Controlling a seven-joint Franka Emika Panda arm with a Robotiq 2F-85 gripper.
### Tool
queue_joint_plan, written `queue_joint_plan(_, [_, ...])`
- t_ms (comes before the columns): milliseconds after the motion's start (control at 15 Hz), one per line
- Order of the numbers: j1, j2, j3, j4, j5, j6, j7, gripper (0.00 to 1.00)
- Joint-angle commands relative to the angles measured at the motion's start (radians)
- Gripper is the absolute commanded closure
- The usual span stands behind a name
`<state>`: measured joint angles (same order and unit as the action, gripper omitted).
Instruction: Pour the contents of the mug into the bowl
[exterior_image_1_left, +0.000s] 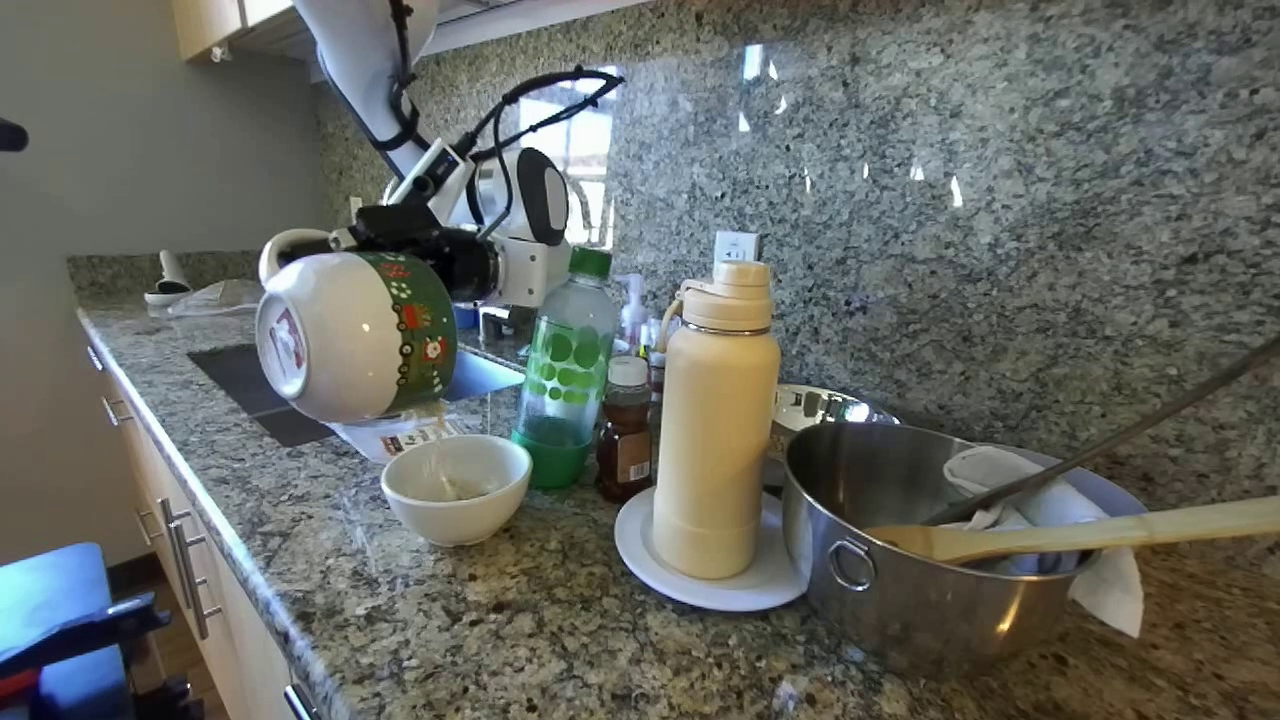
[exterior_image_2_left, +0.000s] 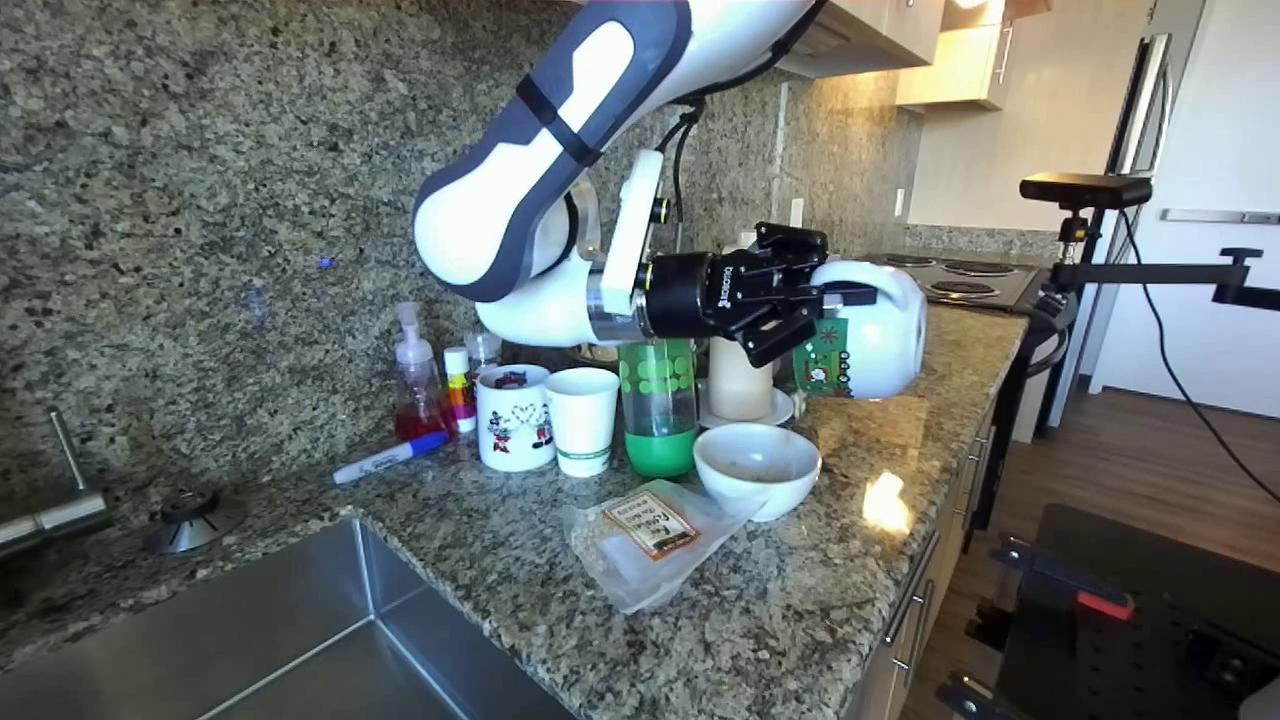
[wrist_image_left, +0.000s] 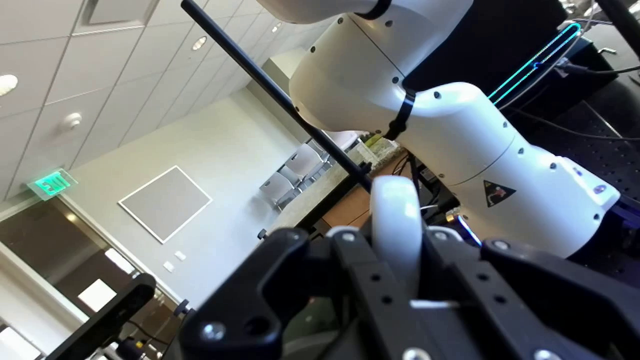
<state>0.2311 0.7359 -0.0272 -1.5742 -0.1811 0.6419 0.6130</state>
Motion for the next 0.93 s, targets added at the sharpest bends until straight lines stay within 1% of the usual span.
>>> queue_joint_plan(0, [0.017,0.042,-0.005,0.073,-0.050,-0.096,-0.023,0.98])
queue_joint_plan(467, [0.030,0.083,0.001,0.117,-0.097,-0.122,-0.046,0.98])
queue_joint_plan(867, [0.048,0.097,0.000,0.131,-0.095,-0.144,-0.051,0.98])
